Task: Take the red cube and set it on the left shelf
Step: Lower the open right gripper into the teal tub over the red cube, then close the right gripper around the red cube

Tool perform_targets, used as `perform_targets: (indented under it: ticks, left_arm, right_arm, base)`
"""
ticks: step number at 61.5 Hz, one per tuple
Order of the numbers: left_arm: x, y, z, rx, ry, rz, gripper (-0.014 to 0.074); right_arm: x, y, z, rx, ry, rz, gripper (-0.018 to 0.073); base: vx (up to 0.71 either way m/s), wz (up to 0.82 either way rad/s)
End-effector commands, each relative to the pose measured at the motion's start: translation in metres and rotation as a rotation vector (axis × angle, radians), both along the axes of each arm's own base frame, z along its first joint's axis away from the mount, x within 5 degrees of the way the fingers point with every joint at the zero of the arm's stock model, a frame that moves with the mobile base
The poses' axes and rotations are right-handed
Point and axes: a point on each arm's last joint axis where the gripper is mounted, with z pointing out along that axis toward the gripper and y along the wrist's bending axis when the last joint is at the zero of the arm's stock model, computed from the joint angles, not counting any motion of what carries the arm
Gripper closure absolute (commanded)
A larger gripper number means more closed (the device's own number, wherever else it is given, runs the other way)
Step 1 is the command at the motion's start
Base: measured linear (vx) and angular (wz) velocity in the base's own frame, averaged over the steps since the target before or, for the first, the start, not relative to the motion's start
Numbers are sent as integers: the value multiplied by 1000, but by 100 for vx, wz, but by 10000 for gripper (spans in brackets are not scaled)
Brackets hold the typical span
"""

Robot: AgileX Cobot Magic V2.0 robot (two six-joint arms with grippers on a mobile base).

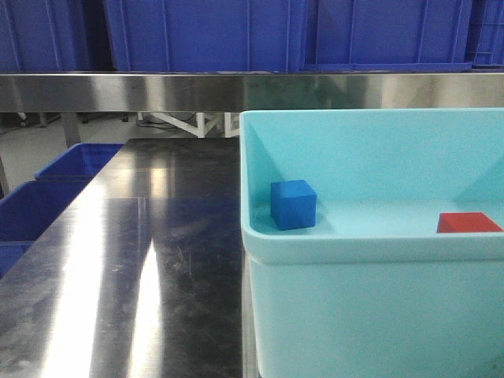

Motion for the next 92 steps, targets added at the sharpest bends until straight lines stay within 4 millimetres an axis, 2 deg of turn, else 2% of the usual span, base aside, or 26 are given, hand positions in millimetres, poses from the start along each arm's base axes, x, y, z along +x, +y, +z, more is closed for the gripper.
perform_targets:
  ticks: [1,16,23,31,37,49,57,62,67,76,92]
  left_arm:
    - [1,0,0,-9,-53,3,491]
    - [1,0,0,-9,-53,3,491]
    - [1,0,0,-9,-53,3,491]
    - [1,0,0,-9,-53,3,491]
    - [1,0,0,-9,-53,3,491]
    - [1,0,0,-9,-53,3,491]
    - [1,0,0,-9,-53,3,491]
    - [1,0,0,-9,-53,3,491]
    - [1,0,0,-9,-53,3,491]
    - [1,0,0,-9,-53,3,491]
    - [1,0,0,-9,-53,3,491]
  right_arm:
    - [-3,1,18,-10,-144,12,502]
    - [-4,2,27,-10,-218,24,502]
    - [2,2,39,-9,-192,25,502]
    - [16,2,67,-8,-142,24,502]
    - [35,2,93,-7,-99,24,502]
    - [89,0,136,21,80,2,499]
    - [120,4,151,38,267,3,478]
    - [142,14,154,36,374,38,400]
    - [157,27,155,21,449,82,281]
    - [175,56,140,-24,584,175,95]
    - [186,91,99,-90,824,257,78]
  base:
    - [0,0]
    - [1,5]
    - [0,3]
    - [0,0]
    - [0,0]
    - [-1,-7]
    - [0,0]
    - [0,0]
    - [0,0]
    - [0,0]
    - [0,0]
